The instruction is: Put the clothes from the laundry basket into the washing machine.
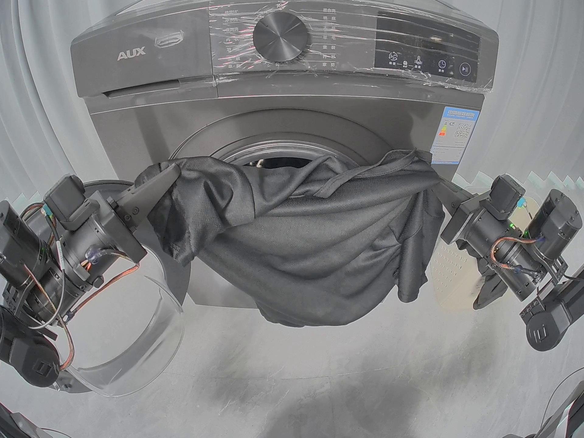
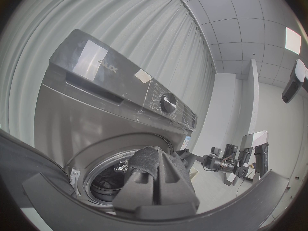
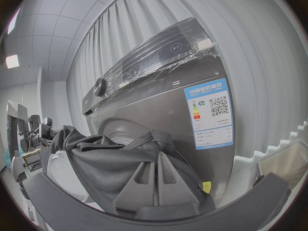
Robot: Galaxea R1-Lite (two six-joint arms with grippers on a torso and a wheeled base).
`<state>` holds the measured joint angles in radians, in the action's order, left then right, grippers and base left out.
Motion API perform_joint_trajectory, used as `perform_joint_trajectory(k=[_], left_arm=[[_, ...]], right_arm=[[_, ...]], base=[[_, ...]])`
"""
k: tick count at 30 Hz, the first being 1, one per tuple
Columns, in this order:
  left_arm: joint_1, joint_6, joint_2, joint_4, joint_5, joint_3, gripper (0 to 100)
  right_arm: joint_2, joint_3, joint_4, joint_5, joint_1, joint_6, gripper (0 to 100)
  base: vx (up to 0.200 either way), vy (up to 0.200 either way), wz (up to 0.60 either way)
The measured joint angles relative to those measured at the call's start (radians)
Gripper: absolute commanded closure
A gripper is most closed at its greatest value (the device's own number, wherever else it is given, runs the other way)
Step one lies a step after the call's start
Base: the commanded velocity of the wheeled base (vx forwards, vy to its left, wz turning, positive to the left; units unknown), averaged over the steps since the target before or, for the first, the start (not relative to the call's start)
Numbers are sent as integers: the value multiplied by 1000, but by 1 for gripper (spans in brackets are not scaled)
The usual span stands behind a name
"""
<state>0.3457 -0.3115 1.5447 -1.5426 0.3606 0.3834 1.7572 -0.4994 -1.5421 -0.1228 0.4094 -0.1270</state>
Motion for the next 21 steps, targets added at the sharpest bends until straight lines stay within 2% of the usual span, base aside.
perform_joint_trajectory(k=[9, 10, 21], left_arm=[[-21, -16, -1, 0, -1, 16, 100], [-21, -17, -3, 0, -1, 16, 100], [-16, -20, -13, 0, 1, 11, 100]], right_arm=[[1, 22, 1, 0, 0, 4, 100], [1, 22, 1, 0, 0, 4, 0], [1, 9, -2, 2, -8, 3, 0]], base=[[0, 0, 0], [0, 0, 0], [0, 0, 0]])
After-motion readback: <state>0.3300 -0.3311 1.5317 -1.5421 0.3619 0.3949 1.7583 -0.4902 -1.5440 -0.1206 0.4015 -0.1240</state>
